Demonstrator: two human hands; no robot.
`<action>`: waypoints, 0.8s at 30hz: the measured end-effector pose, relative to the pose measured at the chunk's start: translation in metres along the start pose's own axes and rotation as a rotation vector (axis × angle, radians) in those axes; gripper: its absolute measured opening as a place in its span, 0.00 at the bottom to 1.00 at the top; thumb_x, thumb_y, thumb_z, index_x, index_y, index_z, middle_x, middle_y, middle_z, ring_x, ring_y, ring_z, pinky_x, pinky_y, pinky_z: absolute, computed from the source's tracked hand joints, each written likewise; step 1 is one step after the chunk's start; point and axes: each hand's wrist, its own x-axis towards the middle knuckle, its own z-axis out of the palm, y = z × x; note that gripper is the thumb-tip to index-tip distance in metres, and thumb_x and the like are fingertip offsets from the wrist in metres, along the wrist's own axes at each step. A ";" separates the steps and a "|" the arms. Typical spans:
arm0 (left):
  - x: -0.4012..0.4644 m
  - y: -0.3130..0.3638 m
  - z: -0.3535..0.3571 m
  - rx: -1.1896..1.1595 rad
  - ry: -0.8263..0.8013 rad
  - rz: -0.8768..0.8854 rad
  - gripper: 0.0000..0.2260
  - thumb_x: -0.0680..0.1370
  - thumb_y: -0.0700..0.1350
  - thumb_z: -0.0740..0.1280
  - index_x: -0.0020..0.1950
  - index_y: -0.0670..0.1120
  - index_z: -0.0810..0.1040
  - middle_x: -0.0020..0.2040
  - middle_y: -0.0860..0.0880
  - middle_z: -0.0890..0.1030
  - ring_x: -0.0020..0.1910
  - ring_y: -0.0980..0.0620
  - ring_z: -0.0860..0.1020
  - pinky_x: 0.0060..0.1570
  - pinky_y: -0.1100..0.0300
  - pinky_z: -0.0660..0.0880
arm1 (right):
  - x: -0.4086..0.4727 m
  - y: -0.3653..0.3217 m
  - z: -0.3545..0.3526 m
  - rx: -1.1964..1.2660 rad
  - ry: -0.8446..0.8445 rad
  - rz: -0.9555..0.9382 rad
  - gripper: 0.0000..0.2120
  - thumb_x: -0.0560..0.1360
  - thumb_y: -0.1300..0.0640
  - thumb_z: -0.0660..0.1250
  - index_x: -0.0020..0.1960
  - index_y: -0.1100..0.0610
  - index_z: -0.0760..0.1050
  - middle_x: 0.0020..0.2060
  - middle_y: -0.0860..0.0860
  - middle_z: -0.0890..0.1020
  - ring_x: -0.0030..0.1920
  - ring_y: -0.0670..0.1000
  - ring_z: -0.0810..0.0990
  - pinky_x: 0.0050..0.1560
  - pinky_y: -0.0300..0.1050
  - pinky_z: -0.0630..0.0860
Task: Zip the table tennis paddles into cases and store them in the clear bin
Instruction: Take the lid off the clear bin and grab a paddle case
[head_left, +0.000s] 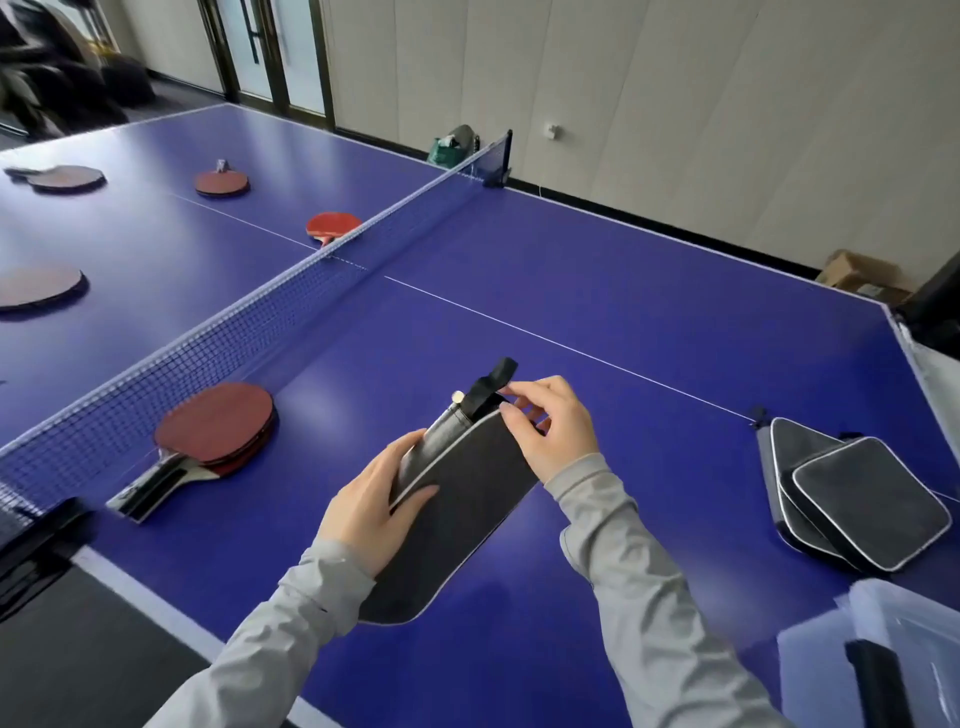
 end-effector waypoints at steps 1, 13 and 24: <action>0.007 -0.002 -0.002 0.025 -0.018 0.022 0.22 0.74 0.56 0.67 0.64 0.67 0.62 0.54 0.71 0.72 0.53 0.57 0.77 0.51 0.62 0.70 | 0.009 -0.001 0.002 -0.011 -0.032 0.005 0.06 0.72 0.59 0.68 0.48 0.57 0.80 0.40 0.50 0.73 0.42 0.51 0.73 0.43 0.34 0.67; 0.075 -0.027 -0.014 0.196 -0.225 0.308 0.23 0.75 0.58 0.63 0.68 0.59 0.64 0.59 0.59 0.78 0.51 0.52 0.80 0.48 0.58 0.76 | 0.070 -0.002 0.009 -0.144 -0.429 0.189 0.08 0.67 0.63 0.67 0.39 0.49 0.78 0.39 0.53 0.83 0.36 0.47 0.75 0.43 0.40 0.73; 0.119 -0.073 -0.047 0.074 -0.263 0.429 0.25 0.73 0.54 0.70 0.63 0.66 0.60 0.55 0.60 0.79 0.49 0.55 0.79 0.46 0.59 0.77 | 0.066 -0.025 0.063 -0.143 0.106 0.299 0.09 0.65 0.62 0.71 0.32 0.53 0.72 0.25 0.43 0.74 0.27 0.41 0.71 0.32 0.26 0.66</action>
